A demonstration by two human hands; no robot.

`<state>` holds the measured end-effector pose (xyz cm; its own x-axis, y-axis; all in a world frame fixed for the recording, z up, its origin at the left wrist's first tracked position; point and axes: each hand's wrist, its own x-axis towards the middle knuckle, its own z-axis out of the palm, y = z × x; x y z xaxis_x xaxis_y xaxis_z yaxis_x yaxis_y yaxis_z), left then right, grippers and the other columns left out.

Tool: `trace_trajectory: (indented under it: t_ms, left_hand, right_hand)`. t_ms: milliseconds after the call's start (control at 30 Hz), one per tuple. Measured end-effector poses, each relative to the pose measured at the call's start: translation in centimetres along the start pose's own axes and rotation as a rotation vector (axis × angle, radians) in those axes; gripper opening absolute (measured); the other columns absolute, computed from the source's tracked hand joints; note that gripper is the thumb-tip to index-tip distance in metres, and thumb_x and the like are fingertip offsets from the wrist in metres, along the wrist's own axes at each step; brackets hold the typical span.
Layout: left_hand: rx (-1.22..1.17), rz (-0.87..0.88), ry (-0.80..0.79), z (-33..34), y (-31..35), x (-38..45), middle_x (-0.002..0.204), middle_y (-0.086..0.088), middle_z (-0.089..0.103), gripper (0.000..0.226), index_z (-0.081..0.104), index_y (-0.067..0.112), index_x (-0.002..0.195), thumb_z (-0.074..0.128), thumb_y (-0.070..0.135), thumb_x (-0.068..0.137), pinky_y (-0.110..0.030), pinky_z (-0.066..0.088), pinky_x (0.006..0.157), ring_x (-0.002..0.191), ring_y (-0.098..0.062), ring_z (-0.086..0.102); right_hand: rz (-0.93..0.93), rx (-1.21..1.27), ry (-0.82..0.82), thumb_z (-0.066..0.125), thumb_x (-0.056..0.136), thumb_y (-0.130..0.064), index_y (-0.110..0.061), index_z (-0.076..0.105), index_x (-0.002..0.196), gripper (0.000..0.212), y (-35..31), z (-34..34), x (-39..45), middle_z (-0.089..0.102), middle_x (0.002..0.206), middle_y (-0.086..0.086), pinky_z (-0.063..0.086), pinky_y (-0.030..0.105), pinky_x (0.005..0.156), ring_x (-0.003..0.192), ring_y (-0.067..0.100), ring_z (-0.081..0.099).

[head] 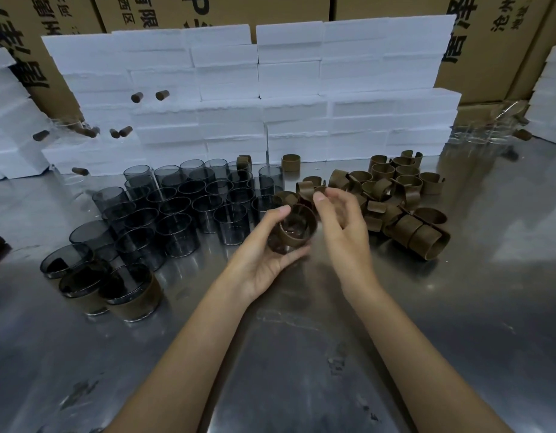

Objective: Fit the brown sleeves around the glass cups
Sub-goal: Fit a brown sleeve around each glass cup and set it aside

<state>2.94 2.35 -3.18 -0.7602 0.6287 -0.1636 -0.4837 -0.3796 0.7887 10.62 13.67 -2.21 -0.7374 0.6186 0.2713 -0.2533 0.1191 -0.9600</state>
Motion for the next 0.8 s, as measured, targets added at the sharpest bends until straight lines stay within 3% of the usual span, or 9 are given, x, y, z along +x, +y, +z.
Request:
trace_trajectory:
  t_ms: [100,200,367,467,533,667,733,800]
  left_hand:
    - [0.109,0.009,-0.063,0.7,-0.8,-0.1,0.13,-0.021,0.067,0.063,0.06,0.004,0.135,0.081,0.027,0.081,-0.043,0.061,0.086,0.115,-0.032,0.071]
    - [0.169,0.025,-0.076,0.9,-1.2,-0.3,0.129,-0.018,0.068,0.062,0.062,0.008,0.134,0.082,0.026,0.078,-0.042,0.062,0.085,0.114,-0.027,0.071]
    - [0.273,0.045,-0.082,1.1,-1.1,-0.6,0.134,-0.016,0.061,0.083,0.058,0.013,0.136,0.089,0.031,0.061,-0.042,0.062,0.084,0.113,-0.026,0.072]
    - [0.291,0.057,-0.112,1.1,-1.1,-0.7,0.137,-0.015,0.059,0.065,0.063,0.014,0.132,0.085,0.024,0.072,-0.039,0.062,0.083,0.119,-0.027,0.068]
    - [0.294,0.057,-0.111,1.1,-1.2,-0.7,0.139,-0.016,0.056,0.056,0.064,0.015,0.13,0.08,0.021,0.077,-0.039,0.062,0.083,0.125,-0.029,0.063]
    - [0.285,0.051,-0.123,0.9,-1.5,-0.6,0.138,-0.019,0.056,0.047,0.066,0.017,0.129,0.078,0.014,0.084,-0.04,0.062,0.085,0.117,-0.03,0.069]
    - [0.254,0.049,-0.137,1.0,-1.6,-0.7,0.136,-0.019,0.059,0.046,0.067,0.018,0.126,0.079,0.012,0.081,-0.039,0.062,0.084,0.112,-0.027,0.072]
    - [0.245,0.044,-0.15,1.2,-1.7,-0.7,0.137,-0.019,0.06,0.048,0.067,0.019,0.125,0.08,0.013,0.079,-0.04,0.062,0.085,0.111,-0.028,0.072]
  right_hand:
    - [0.256,0.031,-0.15,0.058,0.093,-0.063,-0.035,0.065,0.114,0.036,0.2,-0.1,0.3,0.07,0.109,-0.016,0.048,0.014,0.075,0.086,-0.019,0.064]
    - [0.287,-0.075,-0.202,0.052,0.093,-0.07,-0.035,0.074,0.111,0.044,0.5,-0.2,0.5,0.07,0.102,-0.021,0.038,0.014,0.073,0.077,-0.026,0.058]
    - [0.238,-0.139,-0.176,0.047,0.096,-0.07,-0.029,0.079,0.1,0.052,0.9,-0.5,0.5,0.077,0.098,-0.013,0.044,0.018,0.077,0.089,-0.009,0.068]
    - [0.203,-0.161,-0.17,0.037,0.089,-0.083,-0.033,0.076,0.104,0.065,1.1,-0.6,0.6,0.075,0.104,-0.013,0.043,0.022,0.083,0.099,-0.007,0.065]
    - [0.223,-0.141,-0.143,0.031,0.083,-0.088,-0.037,0.075,0.102,0.07,1.0,-0.7,0.8,0.075,0.101,-0.018,0.041,0.021,0.081,0.094,-0.015,0.063]
    - [0.26,-0.093,-0.093,0.03,0.096,-0.078,-0.054,0.076,0.079,0.055,0.8,-0.8,1.0,0.07,0.083,-0.037,0.036,0.017,0.074,0.079,-0.027,0.058]
    - [0.282,-0.052,-0.038,0.031,0.098,-0.075,-0.053,0.075,0.072,0.055,0.9,-0.8,1.2,0.071,0.076,-0.032,0.038,0.018,0.071,0.073,-0.023,0.06]
    - [0.324,-0.003,0.012,0.035,0.098,-0.072,-0.042,0.078,0.071,0.059,1.0,-0.9,1.5,0.071,0.069,-0.029,0.039,0.02,0.068,0.067,-0.021,0.061]
